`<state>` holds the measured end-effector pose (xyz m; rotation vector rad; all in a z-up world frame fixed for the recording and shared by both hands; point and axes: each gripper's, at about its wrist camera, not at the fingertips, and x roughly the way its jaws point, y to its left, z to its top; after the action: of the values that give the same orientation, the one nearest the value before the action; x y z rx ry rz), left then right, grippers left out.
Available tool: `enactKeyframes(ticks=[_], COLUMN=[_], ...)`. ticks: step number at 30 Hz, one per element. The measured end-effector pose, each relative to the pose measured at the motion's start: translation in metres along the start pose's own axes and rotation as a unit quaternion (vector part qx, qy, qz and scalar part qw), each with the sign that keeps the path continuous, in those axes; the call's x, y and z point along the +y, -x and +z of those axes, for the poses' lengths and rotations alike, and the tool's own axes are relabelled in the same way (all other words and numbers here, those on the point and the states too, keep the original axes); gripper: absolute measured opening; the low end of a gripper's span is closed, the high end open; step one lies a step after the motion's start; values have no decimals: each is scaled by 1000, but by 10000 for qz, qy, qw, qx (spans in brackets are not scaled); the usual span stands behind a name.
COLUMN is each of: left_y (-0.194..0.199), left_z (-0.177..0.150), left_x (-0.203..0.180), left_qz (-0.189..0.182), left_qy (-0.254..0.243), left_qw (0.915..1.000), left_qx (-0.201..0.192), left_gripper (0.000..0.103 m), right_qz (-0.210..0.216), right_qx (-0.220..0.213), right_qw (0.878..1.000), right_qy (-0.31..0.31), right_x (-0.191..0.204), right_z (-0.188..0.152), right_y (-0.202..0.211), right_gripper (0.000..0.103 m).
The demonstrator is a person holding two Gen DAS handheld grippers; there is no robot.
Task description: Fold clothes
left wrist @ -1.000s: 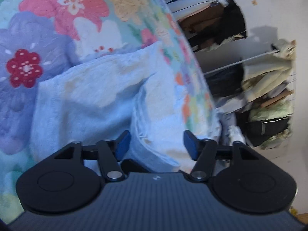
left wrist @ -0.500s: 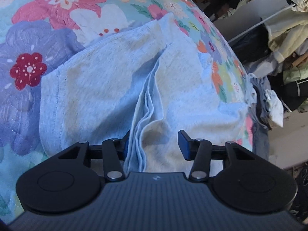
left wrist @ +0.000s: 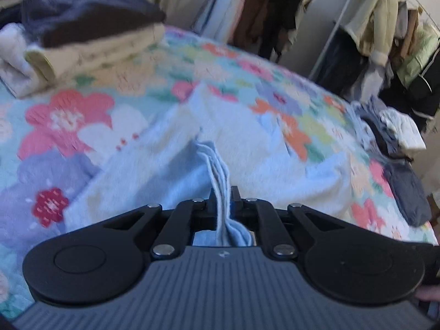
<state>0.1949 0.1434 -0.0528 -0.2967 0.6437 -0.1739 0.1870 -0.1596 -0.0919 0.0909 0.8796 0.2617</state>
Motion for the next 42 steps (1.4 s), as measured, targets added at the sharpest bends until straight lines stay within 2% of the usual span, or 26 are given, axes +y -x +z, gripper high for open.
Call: enactKeyframes(ticks=[2, 6, 9, 12, 14, 17, 19, 21, 22, 24, 27, 29, 31, 36, 39, 42], left_y=[14, 35, 8, -16, -10, 16, 31, 35, 34, 21, 3, 1, 2, -26, -52, -83], left_z=[3, 7, -3, -14, -11, 2, 10, 15, 17, 13, 2, 1, 6, 35, 53, 70], left_x=[0, 11, 27, 46, 47, 34, 25, 25, 28, 43, 70, 76, 71, 45, 30, 34], left_qz=[222, 364, 785, 1003, 874, 535, 418, 489, 549, 675, 629, 610, 634, 370, 453, 495], left_qy=[-69, 306, 501, 870, 870, 533, 372, 320, 328, 552, 1182, 1278, 1081, 70, -767, -979], left_qw=[9993, 9981, 9948, 9842, 9874, 9969, 9982, 9977, 9974, 9961, 9882, 9864, 9886, 9927, 9888, 9858], left_qx=[-305, -395, 423, 1167, 995, 229, -237, -354, -324, 137, 749, 838, 839, 1147, 1194, 1269], left_gripper=[6, 6, 6, 5, 6, 6, 4, 3, 3, 3, 3, 3, 5, 10, 10, 11], right_qz=[32, 160, -5, -121, -143, -40, 125, 334, 395, 423, 351, 347, 369, 656, 621, 422], right_qx=[20, 71, 200, 209, 200, 205, 183, 191, 212, 266, 281, 302, 343, 272, 78, -134], right_qw=[9999, 9989, 9967, 9945, 9942, 9949, 9955, 9956, 9955, 9951, 9942, 9934, 9926, 9908, 9876, 9826], right_qy=[166, 429, 780, 1018, 1050, 987, 922, 852, 838, 850, 974, 1053, 1104, 1153, 1441, 1803], right_x=[4, 13, 21, 27, 29, 29, 31, 33, 35, 38, 44, 48, 51, 55, 56, 51], right_z=[-1, -3, -7, -11, -11, -8, -7, -7, -8, -10, -14, -15, -13, 7, 29, 55], right_y=[0, 1, -6, -9, -9, -5, -2, 0, -1, -4, -9, -9, -9, 0, 3, 2], right_gripper=[63, 65, 66, 68, 69, 70, 70, 70, 70, 70, 73, 76, 76, 76, 76, 76])
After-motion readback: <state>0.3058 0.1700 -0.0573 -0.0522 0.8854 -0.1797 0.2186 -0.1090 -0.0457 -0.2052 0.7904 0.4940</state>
